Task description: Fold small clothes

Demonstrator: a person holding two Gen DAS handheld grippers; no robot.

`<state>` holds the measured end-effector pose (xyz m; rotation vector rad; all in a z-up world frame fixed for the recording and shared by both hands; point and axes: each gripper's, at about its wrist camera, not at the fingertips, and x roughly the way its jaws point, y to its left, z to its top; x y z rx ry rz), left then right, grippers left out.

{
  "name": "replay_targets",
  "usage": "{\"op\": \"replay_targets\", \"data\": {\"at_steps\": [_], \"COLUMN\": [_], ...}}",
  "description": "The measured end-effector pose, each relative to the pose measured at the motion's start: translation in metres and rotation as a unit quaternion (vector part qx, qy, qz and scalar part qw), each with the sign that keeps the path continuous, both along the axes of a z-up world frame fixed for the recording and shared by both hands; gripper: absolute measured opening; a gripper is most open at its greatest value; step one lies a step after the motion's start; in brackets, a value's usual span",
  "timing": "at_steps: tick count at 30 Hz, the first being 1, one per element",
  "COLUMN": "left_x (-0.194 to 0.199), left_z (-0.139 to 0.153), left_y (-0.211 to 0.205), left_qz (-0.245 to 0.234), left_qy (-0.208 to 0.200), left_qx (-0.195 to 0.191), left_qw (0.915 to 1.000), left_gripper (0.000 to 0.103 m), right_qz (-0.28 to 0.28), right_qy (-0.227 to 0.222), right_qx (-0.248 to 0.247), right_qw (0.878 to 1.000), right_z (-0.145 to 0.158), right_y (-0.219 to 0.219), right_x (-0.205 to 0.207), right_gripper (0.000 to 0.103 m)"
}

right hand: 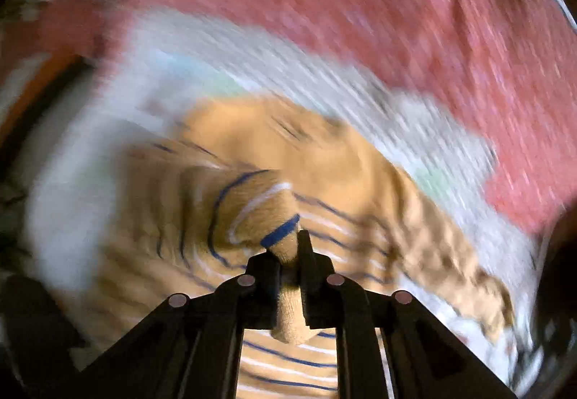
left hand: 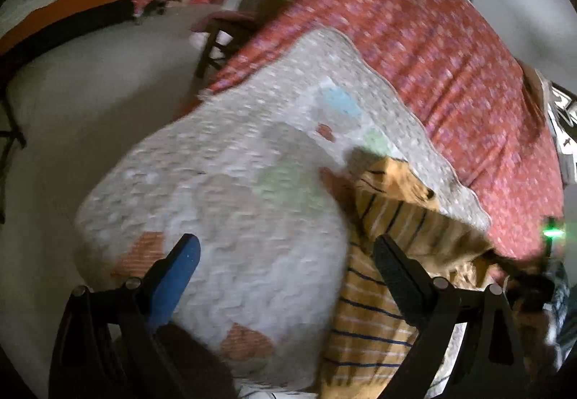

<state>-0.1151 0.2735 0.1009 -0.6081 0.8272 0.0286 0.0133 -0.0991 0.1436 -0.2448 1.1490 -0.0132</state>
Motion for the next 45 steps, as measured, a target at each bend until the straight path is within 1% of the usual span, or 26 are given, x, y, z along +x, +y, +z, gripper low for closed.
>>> {"op": "replay_targets", "data": {"at_steps": [2,3,4,7,11,13,15,17,18,20,21,23,24,25,27,29,32,33,35,36,37,38,39,40,42,45], "left_x": [0.017,0.026,0.033,0.067,0.121,0.143,0.154,0.155,0.152,0.155,0.158,0.162,0.162,0.163,0.167,0.169,0.171,0.172,0.173,0.174,0.175,0.175,0.176,0.176,0.175,0.174], "left_z": [0.0,-0.001,-0.002,-0.009,-0.024,-0.028,-0.03,-0.031,-0.033,-0.038,-0.041,-0.044,-0.045,-0.045,-0.047,-0.05,-0.053,-0.053,-0.055,-0.056,-0.058,-0.06,-0.061,-0.062,-0.063,-0.065], "left_y": [-0.017,-0.026,-0.033,-0.058,-0.077,-0.075,-0.068,-0.059,-0.056,-0.052,-0.05,-0.041,-0.037,-0.033,-0.027,-0.022,-0.022,-0.022,-0.022,-0.022,-0.021,-0.021,-0.02,-0.019,-0.016,-0.011], "left_qz": [-0.028,-0.043,-0.052,-0.075,-0.065,-0.044,-0.024,-0.008,-0.001,0.0,-0.002,-0.005,-0.004,-0.001,0.001,0.003,0.004,0.003,0.005,0.007,0.009,0.01,0.012,0.013,0.018,0.026], "left_qy": [0.006,0.01,0.013,0.026,0.038,0.034,0.02,-0.004,-0.017,-0.016,-0.009,-0.011,-0.012,-0.012,-0.008,-0.003,0.003,0.004,0.009,0.012,0.017,0.02,0.023,0.026,0.029,0.033], "left_qx": [-0.006,-0.005,-0.003,-0.011,-0.043,-0.045,-0.039,-0.013,0.012,0.046,0.053,0.028,0.019,0.009,-0.014,-0.037,-0.055,-0.056,-0.053,-0.053,-0.055,-0.056,-0.057,-0.059,-0.064,-0.073], "left_qw": [0.9996,0.999,0.9985,0.9968,0.9963,0.9974,0.9988,0.9999,0.9998,0.9988,0.9986,0.9995,0.9997,0.9999,0.9999,0.9993,0.9985,0.9984,0.9985,0.9985,0.9983,0.9982,0.998,0.9978,0.9973,0.9964], "left_gripper": [0.096,0.096,0.096,0.096,0.096,0.096,0.096,0.096,0.096,0.096,0.096,0.096,0.096,0.096,0.096,0.096,0.096,0.096,0.096,0.096,0.096,0.096,0.096,0.096,0.096,0.096], "right_qz": [-0.026,-0.029,-0.028,0.002,0.046,0.067,0.075,0.075,0.074,0.069,0.063,0.062,0.067,0.074,0.087,0.101,0.065,0.051,0.026,0.012,-0.001,-0.011,-0.019,-0.021,-0.015,0.02], "right_qy": [0.001,-0.003,-0.007,-0.013,0.0,0.01,0.02,0.041,0.048,0.076,0.093,0.109,0.112,0.119,0.114,0.08,0.024,-0.006,-0.025,-0.02,-0.014,-0.015,-0.021,-0.027,-0.035,-0.035], "right_qx": [0.026,0.047,0.071,0.11,0.174,0.183,0.185,0.195,0.196,0.181,0.178,0.203,0.221,0.225,0.204,0.139,0.021,-0.045,-0.118,-0.134,-0.119,-0.089,-0.043,-0.008,0.045,0.092], "right_qw": [0.999,0.998,0.997,0.994,0.984,0.981,0.98,0.977,0.977,0.978,0.978,0.971,0.966,0.964,0.968,0.982,0.997,0.998,0.992,0.991,0.993,0.996,0.999,0.999,0.998,0.995], "right_z": [-0.008,-0.008,-0.007,-0.009,-0.017,-0.026,-0.038,-0.055,-0.064,-0.089,-0.101,-0.109,-0.109,-0.108,-0.099,-0.082,-0.069,-0.067,-0.072,-0.076,-0.074,-0.07,-0.063,-0.057,-0.046,-0.038], "right_y": [-0.016,-0.014,-0.014,0.004,0.047,0.074,0.096,0.12,0.127,0.144,0.149,0.15,0.151,0.153,0.157,0.16,0.154,0.154,0.153,0.15,0.143,0.138,0.133,0.129,0.127,0.142], "right_x": [-0.006,-0.006,-0.007,0.003,0.036,0.061,0.081,0.103,0.112,0.131,0.139,0.145,0.146,0.148,0.15,0.155,0.174,0.179,0.184,0.185,0.182,0.178,0.17,0.162,0.142,0.121], "right_gripper": [0.015,0.019,0.025,0.028,0.029,0.033,0.034,0.034,0.035,0.039,0.04,0.04,0.03,0.006,0.004,0.003,0.003,0.003,0.004,0.004,0.007,0.009,0.018,0.032,0.043,0.043]}}
